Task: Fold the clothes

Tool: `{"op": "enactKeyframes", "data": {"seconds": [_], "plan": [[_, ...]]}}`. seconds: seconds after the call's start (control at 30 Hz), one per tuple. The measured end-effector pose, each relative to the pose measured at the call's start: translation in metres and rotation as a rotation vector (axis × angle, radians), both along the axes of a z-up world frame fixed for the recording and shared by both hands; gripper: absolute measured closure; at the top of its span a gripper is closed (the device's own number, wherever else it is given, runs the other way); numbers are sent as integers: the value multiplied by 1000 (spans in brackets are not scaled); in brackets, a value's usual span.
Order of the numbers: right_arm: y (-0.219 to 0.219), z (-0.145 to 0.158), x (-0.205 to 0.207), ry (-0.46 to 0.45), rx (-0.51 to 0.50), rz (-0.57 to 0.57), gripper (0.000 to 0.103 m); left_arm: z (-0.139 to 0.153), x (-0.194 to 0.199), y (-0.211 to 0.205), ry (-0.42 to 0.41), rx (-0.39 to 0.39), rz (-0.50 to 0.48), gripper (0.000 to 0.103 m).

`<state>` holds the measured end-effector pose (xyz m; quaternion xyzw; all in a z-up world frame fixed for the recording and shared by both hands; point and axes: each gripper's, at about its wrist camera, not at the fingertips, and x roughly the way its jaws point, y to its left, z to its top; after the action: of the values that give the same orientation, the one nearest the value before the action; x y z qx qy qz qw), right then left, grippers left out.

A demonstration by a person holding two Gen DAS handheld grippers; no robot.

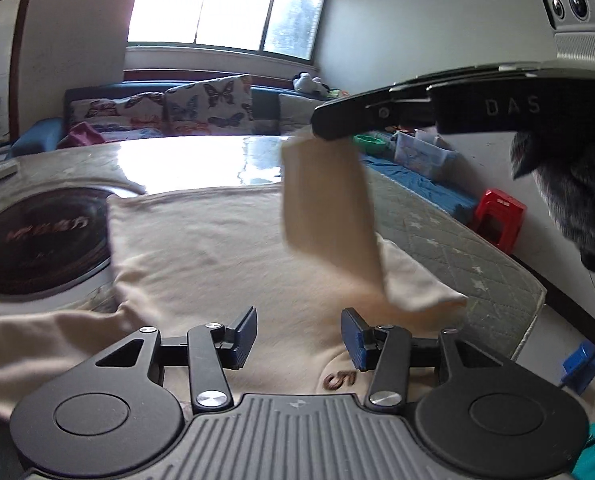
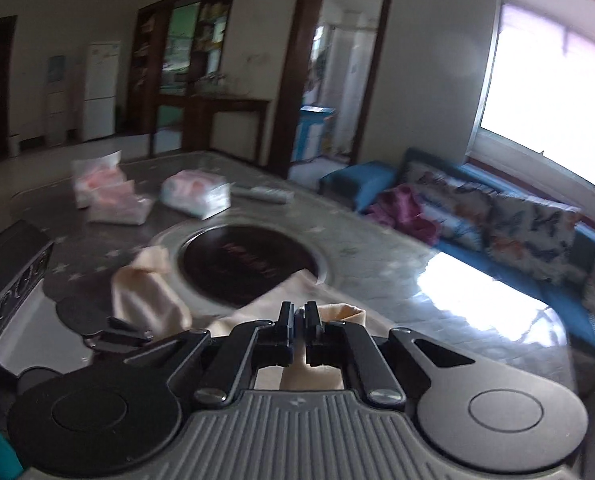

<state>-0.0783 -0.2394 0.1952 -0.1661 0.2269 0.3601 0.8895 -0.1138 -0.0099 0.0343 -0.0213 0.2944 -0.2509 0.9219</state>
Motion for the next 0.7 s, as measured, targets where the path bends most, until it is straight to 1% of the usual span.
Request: {"op": "enactKeyframes", "data": {"seconds": [0.03,0.1,0.13,0.17,0.23,0.27,0.3,0.33,0.37,0.47,0.57,0.6,0.63,0.67,0.7], "plan": [[5,-5,-2,17,4,12,94,-1,-1,3,3,-1,7,53],[4,-9,-10,17,3,19,93,-3,-3,9,8,-2,20,53],[0,-12,-12,19,-5,10,91,-3,-3,11,10,-2,26,53],[-6,-15,-13,24,-19,-7,87,-4,-3,14,11,-3,34,53],[-18,-20,-14,33,-47,-43,83,-3,-3,18,15,-6,54,53],[-24,-23,-15,38,-61,-60,79,-3,-3,19,13,-7,64,53],[-31,-28,-16,48,-77,-81,72,-2,-2,20,12,-9,73,53],[-39,-35,-17,62,-93,-104,68,-2,-1,20,9,-10,81,53],[-46,-41,-18,74,-110,-125,67,-2,1,21,7,-10,89,53],[-67,-61,-24,111,-162,-189,67,-3,8,19,8,-4,109,53],[-89,-75,-24,142,-152,-256,68,-9,18,14,25,10,117,56],[-94,-76,-22,148,-138,-269,68,-11,19,12,29,17,113,59],[-98,-78,-20,154,-123,-281,68,-13,20,11,33,23,109,76],[-103,-79,-19,160,-109,-294,68,-13,20,10,40,31,107,91],[-106,-79,-16,164,-98,-303,68,-12,19,10,51,31,112,95]]}}
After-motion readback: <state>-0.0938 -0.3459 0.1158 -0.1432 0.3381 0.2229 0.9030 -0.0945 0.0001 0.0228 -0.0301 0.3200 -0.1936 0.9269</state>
